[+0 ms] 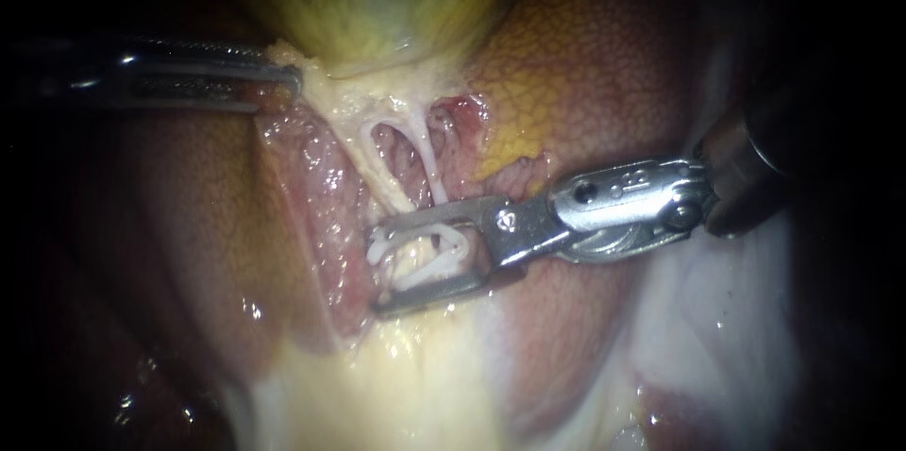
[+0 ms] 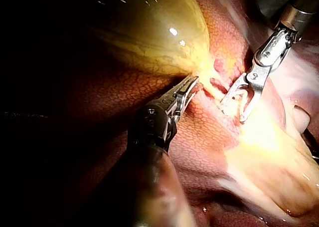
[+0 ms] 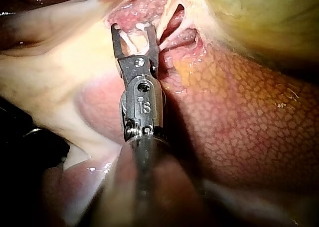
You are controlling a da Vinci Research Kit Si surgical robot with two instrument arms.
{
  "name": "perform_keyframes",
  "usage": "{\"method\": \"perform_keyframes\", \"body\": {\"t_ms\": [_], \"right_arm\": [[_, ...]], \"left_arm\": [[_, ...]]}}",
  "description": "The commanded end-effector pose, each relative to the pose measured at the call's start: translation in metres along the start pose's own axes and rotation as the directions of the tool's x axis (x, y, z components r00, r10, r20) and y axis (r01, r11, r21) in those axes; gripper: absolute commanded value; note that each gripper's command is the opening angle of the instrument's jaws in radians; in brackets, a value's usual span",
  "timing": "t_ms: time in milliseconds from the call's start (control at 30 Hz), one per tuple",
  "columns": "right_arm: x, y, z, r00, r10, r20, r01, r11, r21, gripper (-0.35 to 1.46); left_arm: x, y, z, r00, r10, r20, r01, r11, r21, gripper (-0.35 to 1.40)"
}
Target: Clipping first clip left tube
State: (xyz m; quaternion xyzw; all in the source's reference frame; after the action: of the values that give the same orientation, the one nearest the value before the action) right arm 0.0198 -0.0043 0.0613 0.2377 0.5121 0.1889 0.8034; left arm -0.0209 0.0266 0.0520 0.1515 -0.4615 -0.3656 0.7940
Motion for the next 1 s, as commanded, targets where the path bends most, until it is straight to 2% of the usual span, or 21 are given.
{"method": "perform_keyframes", "body": {"t_ms": [33,233,600,767,1000], "right_arm": [[0.0001,-0.0002,0.0,1.0,0.0,0.0,0.0,1.0,0.005,0.36],[0.0011,-0.0014,-0.0003,1.0,0.006,-0.026,-0.005,0.999,0.04,0.36],[0.0046,-0.0043,-0.0024,0.996,0.023,-0.09,-0.011,0.991,0.133,0.36],[0.0047,-0.0044,-0.0038,0.995,0.025,-0.099,-0.011,0.99,0.144,0.36],[0.0039,-0.0035,-0.0046,0.995,0.022,-0.098,-0.007,0.989,0.148,0.36]], "left_arm": [[0.0,0.0,0.0,1.0,0.0,0.0,0.0,1.0,0.0,-0.35],[0.0,0.0,0.0,1.0,0.0,0.0,0.0,1.0,0.0,-0.35],[0.0,0.0,0.0,1.0,0.0,0.0,0.0,1.0,0.0,-0.35],[0.0,0.0,0.0,1.0,0.0,0.0,0.0,1.0,0.0,-0.35],[0.0,0.0,0.0001,1.0,0.0,0.0,0.0,1.0,0.0,-0.35]]}}
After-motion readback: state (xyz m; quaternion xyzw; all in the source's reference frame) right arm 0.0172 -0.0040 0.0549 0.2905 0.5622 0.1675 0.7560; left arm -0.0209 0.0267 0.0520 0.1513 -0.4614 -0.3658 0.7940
